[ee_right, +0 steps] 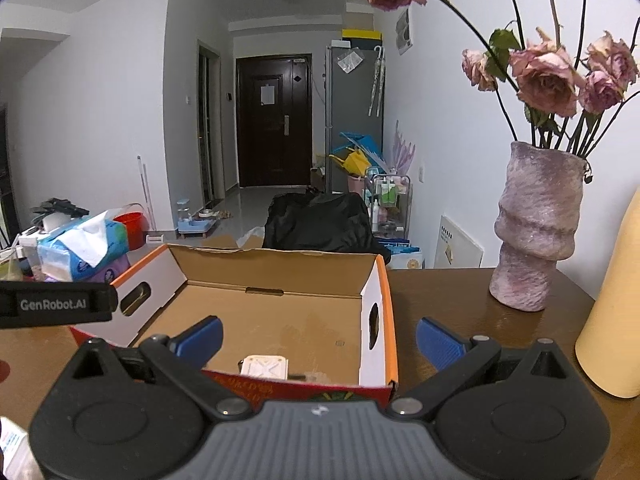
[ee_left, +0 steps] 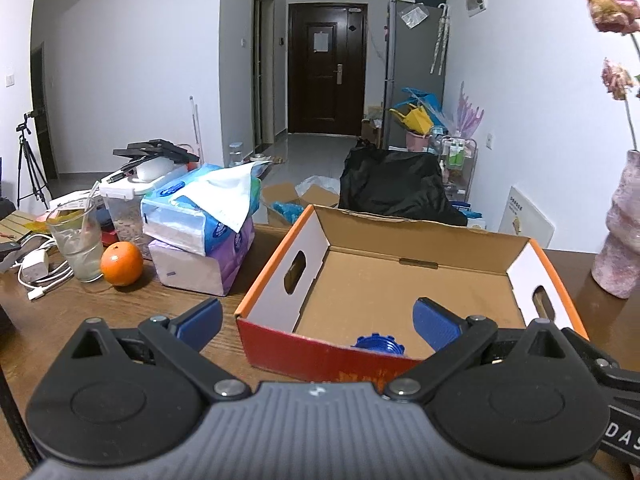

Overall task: Organize rigid objects
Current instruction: 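Move the left tool toward the purple cap while the right tool reaches the green spray bottle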

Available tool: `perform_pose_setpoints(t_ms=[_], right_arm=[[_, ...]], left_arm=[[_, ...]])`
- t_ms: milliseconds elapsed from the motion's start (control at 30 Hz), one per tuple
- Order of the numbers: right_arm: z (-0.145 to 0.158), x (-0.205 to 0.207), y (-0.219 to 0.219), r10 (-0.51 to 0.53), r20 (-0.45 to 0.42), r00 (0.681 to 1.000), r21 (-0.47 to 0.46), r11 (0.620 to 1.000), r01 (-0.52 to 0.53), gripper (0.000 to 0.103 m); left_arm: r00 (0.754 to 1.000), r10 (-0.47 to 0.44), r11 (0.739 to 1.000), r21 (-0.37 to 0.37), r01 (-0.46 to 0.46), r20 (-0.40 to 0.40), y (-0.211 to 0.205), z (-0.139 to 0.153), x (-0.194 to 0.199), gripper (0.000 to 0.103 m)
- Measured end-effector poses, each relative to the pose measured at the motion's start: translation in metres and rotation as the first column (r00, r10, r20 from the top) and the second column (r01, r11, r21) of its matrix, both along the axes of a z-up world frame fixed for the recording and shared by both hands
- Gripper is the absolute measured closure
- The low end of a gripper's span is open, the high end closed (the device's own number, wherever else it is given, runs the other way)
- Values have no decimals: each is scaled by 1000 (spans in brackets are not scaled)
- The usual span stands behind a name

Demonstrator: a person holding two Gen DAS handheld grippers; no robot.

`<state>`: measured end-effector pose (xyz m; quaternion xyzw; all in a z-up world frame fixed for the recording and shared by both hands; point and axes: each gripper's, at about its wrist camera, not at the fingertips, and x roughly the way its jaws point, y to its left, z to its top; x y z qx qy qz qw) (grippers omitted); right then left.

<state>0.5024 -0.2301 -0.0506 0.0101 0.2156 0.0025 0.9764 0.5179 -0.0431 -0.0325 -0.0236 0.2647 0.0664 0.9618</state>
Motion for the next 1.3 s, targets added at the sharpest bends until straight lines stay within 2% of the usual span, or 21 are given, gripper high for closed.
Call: perform_pose_setpoints(t_ms=[733,1300], right_arm=[[3,-82,10,22,5,1000,-39,999,-22,0],[-20,-135,30,12,-46,999,-42,999,-14,0]], left_arm=[[999,-22,999,27,21,33,22,5,-94,0],[1000,-24,999,23,23,15,45,-9,-145,0]])
